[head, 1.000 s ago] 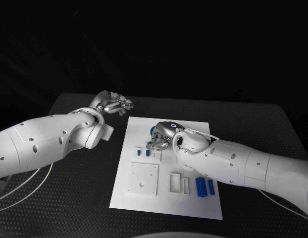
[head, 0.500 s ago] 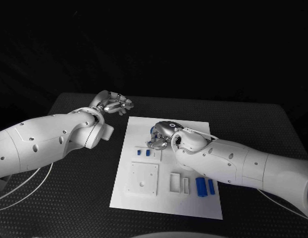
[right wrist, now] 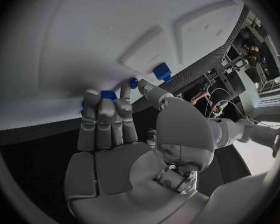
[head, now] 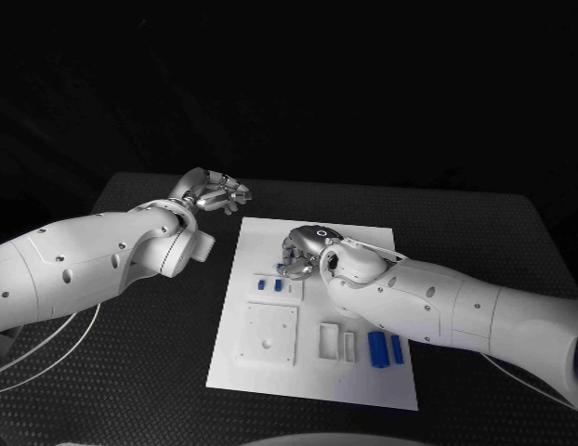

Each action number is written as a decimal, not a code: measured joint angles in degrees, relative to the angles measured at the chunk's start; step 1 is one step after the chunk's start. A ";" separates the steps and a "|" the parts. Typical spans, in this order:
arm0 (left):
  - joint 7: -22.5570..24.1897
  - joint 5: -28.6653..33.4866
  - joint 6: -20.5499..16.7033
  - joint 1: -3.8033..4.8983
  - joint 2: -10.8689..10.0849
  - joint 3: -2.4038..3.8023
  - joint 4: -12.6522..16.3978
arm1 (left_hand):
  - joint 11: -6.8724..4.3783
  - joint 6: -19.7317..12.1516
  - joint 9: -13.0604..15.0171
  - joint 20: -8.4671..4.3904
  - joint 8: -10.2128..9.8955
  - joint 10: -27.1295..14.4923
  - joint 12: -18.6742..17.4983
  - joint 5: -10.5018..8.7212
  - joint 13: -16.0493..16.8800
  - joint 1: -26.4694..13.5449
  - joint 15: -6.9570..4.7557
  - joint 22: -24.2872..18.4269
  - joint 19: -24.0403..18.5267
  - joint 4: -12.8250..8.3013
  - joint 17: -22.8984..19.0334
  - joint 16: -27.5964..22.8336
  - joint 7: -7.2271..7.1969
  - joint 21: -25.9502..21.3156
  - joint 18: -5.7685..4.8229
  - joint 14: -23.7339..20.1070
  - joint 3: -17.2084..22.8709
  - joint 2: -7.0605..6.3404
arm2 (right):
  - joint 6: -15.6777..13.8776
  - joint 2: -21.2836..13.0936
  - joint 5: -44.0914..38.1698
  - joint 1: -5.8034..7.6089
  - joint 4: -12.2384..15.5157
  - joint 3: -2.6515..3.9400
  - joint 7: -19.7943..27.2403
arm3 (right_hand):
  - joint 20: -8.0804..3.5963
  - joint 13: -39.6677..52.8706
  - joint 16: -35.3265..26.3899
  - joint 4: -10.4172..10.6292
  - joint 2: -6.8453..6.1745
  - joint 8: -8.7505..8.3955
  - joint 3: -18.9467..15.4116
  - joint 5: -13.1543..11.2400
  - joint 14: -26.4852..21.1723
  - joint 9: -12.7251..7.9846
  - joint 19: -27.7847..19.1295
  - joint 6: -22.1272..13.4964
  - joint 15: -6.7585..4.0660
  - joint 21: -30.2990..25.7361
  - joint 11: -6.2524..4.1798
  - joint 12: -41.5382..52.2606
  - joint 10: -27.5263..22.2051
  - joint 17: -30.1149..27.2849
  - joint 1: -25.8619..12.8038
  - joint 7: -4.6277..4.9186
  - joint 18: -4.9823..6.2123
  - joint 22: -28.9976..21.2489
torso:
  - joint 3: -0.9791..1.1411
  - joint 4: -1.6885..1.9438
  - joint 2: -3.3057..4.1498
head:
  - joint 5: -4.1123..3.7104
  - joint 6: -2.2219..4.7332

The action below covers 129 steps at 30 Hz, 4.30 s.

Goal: Assemble the parts on the task board

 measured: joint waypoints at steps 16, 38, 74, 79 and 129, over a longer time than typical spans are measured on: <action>-0.10 0.00 0.00 0.11 -0.05 0.00 -0.01 | 0.00 0.00 0.00 0.00 0.00 0.00 0.00 0.00 -0.05 0.00 0.00 0.04 0.00 0.00 0.00 0.00 0.00 0.00 -0.01 0.00 0.00 0.00 | -0.04 0.37 -0.69 -0.04 -0.15 -0.06 -0.23 | 0.21 0.39 0.00 -2.99 -1.85 -0.74 -2.30 0.00 -0.25 0.01 -0.22 -0.36 0.01 0.23 0.02 -0.43 -0.02 -0.14 -0.15 0.42 -0.34 0.00 | -0.01 -0.06 -0.03 | 0.07 -0.13; -0.24 0.00 0.11 0.17 -0.10 0.00 0.05 | 0.00 0.00 0.00 0.00 0.00 0.00 0.00 0.00 -0.09 0.00 0.00 0.07 0.00 0.31 0.00 0.00 0.00 0.00 -0.05 0.00 0.00 0.00 | -0.85 0.66 -4.90 0.09 -0.48 -0.87 -0.22 | 0.62 0.74 0.00 -8.30 -1.00 -1.39 1.51 -0.01 -0.65 0.12 -0.63 -0.41 0.20 0.23 0.22 -0.50 -0.22 -0.32 7.30 0.38 -0.38 -0.01 | 0.07 -0.03 -0.02 | -0.02 -0.16; -0.36 -0.01 0.71 0.20 -0.27 -0.02 0.11 | 0.00 0.00 0.00 0.00 0.14 0.00 0.00 0.00 -0.13 0.00 0.00 0.16 0.00 0.46 0.00 0.00 0.00 -0.17 -0.42 0.00 0.16 0.00 | -4.99 -2.03 -0.81 0.22 0.94 -0.84 7.08 | 1.15 0.83 0.00 -8.46 2.36 -2.00 7.65 11.38 -0.89 -0.20 -1.12 -0.37 0.71 0.23 0.42 -1.38 -0.03 -0.73 6.95 0.40 -1.14 -0.01 | 0.05 -0.10 -0.04 | -0.31 0.16; -0.95 -0.19 1.79 0.21 -0.58 -0.03 0.14 | 0.21 0.00 0.00 0.00 0.27 0.21 0.00 -0.60 -0.24 -1.11 0.22 0.43 0.00 1.20 0.11 0.00 0.00 -0.23 -0.47 0.22 -0.57 -0.29 | -6.26 -2.86 0.39 0.17 1.76 -0.87 7.97 | 1.34 0.87 0.00 -8.78 2.49 -2.00 7.65 11.81 -0.88 -0.20 -0.92 -0.37 0.71 0.23 0.42 -1.38 -0.03 -0.73 6.81 0.40 -1.16 -0.01 | 0.02 -0.10 -0.04 | -0.29 0.30; -24.61 -9.69 23.29 0.23 2.05 -0.53 3.64 | -1.71 1.94 -1.82 -1.24 -1.91 6.21 -2.85 -6.11 -1.70 -10.84 -1.03 2.29 2.06 20.04 1.59 -0.27 -0.71 -2.40 0.94 2.87 -11.68 -5.30 | -8.44 -9.14 3.01 0.45 12.71 3.43 7.00 | 1.12 0.91 0.00 -9.11 2.30 -1.85 7.64 12.30 -0.64 -0.18 -0.70 -0.19 0.54 0.23 0.20 -1.38 0.18 -0.77 6.66 0.23 -0.34 0.02 | 0.25 -0.76 -0.13 | -0.44 2.46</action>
